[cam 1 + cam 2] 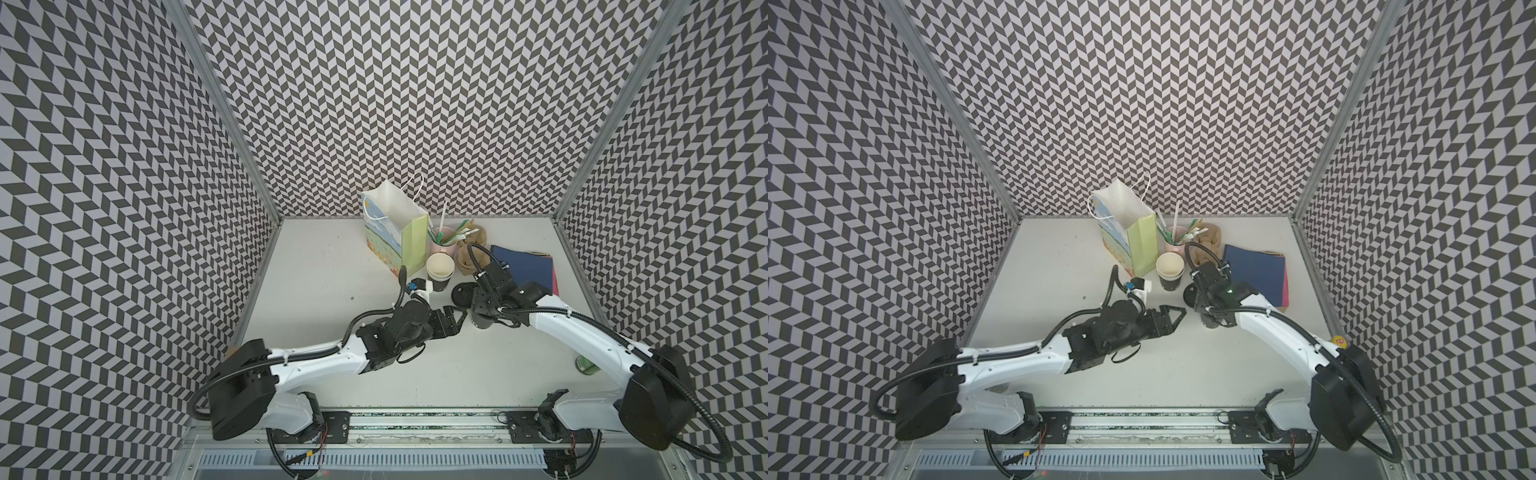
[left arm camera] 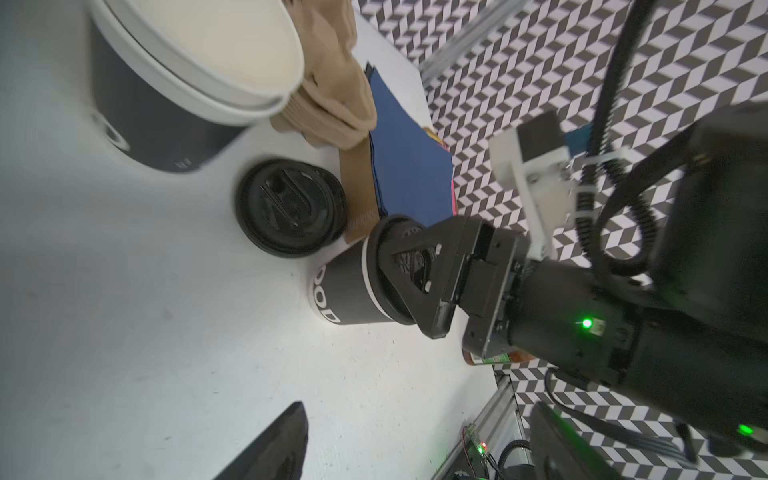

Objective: Pack the takeout coffee
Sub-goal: 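Open the left gripper and withdraw it while the right lowers the cup onto the table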

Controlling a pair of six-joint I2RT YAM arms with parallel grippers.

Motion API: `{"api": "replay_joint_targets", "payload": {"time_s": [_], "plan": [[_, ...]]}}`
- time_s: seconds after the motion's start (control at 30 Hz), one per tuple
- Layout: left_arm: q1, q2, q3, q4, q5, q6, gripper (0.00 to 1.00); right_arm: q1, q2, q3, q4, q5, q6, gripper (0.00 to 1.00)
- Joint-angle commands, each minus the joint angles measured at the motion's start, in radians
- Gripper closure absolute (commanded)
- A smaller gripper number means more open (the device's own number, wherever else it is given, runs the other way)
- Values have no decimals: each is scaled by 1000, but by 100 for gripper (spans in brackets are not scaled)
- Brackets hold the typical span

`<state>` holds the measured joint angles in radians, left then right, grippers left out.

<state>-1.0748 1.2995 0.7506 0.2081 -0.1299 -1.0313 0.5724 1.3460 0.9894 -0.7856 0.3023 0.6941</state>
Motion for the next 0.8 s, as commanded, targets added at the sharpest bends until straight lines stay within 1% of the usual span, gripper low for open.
{"api": "replay_joint_targets", "payload": {"time_s": [0.0, 0.07, 0.17, 0.37, 0.5, 0.77], "plan": [[3, -131, -50, -126, -153, 75, 15, -5, 17, 0, -90, -33, -7, 26], [3, -212, -86, -168, -190, 88, 15, -6, 18, 3, -96, -20, -7, 25], [3, -306, -132, -219, -217, 95, 15, -12, 22, 11, -102, -11, -13, 23], [3, -436, -208, -287, -255, 90, 15, -16, 12, 48, -122, 37, -21, 20], [3, -473, -245, -304, -270, 86, 15, -17, 4, 58, -127, 65, -31, 18], [1, -469, -247, -321, -283, 102, 15, -30, -15, 43, -117, 63, -50, 14]]}}
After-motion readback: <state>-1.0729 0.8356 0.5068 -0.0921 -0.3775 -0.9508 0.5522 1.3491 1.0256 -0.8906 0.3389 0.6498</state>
